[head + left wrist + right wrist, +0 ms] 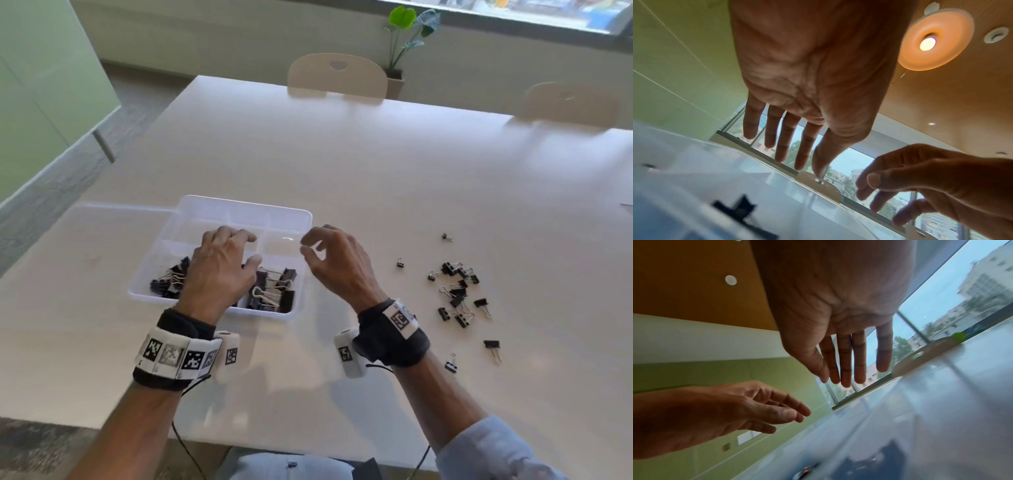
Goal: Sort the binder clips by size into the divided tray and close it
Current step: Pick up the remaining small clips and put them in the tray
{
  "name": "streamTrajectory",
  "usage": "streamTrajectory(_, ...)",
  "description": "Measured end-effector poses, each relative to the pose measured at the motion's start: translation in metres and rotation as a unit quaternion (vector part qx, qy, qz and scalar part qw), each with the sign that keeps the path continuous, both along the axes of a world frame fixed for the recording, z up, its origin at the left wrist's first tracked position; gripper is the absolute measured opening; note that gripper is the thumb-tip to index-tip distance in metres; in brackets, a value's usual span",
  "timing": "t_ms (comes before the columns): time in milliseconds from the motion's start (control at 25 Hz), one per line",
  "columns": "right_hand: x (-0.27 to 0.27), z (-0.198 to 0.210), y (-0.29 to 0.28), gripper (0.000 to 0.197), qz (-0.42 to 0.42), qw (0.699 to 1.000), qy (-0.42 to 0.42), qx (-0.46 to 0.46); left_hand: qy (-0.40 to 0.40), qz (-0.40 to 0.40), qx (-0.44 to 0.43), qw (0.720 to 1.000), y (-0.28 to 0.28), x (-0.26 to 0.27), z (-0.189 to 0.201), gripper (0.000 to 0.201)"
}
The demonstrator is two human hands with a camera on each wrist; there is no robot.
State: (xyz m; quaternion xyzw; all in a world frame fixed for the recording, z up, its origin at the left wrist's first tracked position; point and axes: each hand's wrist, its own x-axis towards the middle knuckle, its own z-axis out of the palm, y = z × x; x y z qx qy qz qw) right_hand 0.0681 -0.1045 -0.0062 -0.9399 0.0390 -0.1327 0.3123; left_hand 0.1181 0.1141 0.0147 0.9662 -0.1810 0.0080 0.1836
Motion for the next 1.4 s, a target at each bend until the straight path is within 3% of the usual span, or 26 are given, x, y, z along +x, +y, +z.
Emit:
streamTrajectory(240, -0.062, -0.019, -0.111, 0.012, -0.128, 0.991, 0.044, 0.009, 0.001, -0.146, 0.003, 0.989, -0.115, -0.011, 0.001, 0.041)
streamTrajectory(400, -0.110, -0.024, -0.179, 0.048, -0.204, 0.974, 0.097, -0.010, 0.023, -0.285, 0.029, 0.958, -0.193, -0.031, -0.007, 0.041)
streamTrajectory(480, -0.128, -0.024, -0.208, 0.053, -0.237, 0.965, 0.112, -0.011, 0.038, -0.334, 0.054, 0.940, -0.228, -0.036, -0.014, 0.042)
streamTrajectory(640, -0.149, -0.021, -0.249, 0.063, -0.195, 0.969, 0.149, -0.007, 0.086, -0.385, 0.082, 0.915, -0.292, -0.042, -0.028, 0.047)
streamTrajectory(720, -0.151, -0.023, -0.255, 0.068, -0.153, 0.971, 0.183, -0.023, 0.091, -0.400, 0.101, 0.906, -0.316, -0.044, -0.035, 0.055)
streamTrajectory(880, -0.151, -0.031, -0.258, 0.043, -0.108, 0.973, 0.198, -0.056, 0.089, -0.406, 0.147, 0.897, -0.336, -0.043, -0.050, 0.063)
streamTrajectory(960, -0.152, -0.030, -0.261, 0.045, -0.117, 0.971, 0.199, -0.061, 0.075, -0.399, 0.135, 0.904, -0.336, -0.042, -0.058, 0.062)
streamTrajectory(1120, -0.148, -0.029, -0.264, 0.039, -0.144, 0.968, 0.189, -0.077, 0.061, -0.353, 0.055, 0.932, -0.338, -0.036, -0.067, 0.043)
streamTrajectory(1240, -0.143, -0.029, -0.256, 0.039, -0.105, 0.968, 0.207, -0.099, 0.058, -0.306, 0.026, 0.950, -0.340, -0.031, -0.071, 0.023)
streamTrajectory(1400, -0.142, -0.033, -0.251, 0.035, -0.068, 0.964, 0.222, -0.127, 0.028, -0.287, 0.008, 0.958, -0.344, -0.031, -0.078, 0.021)
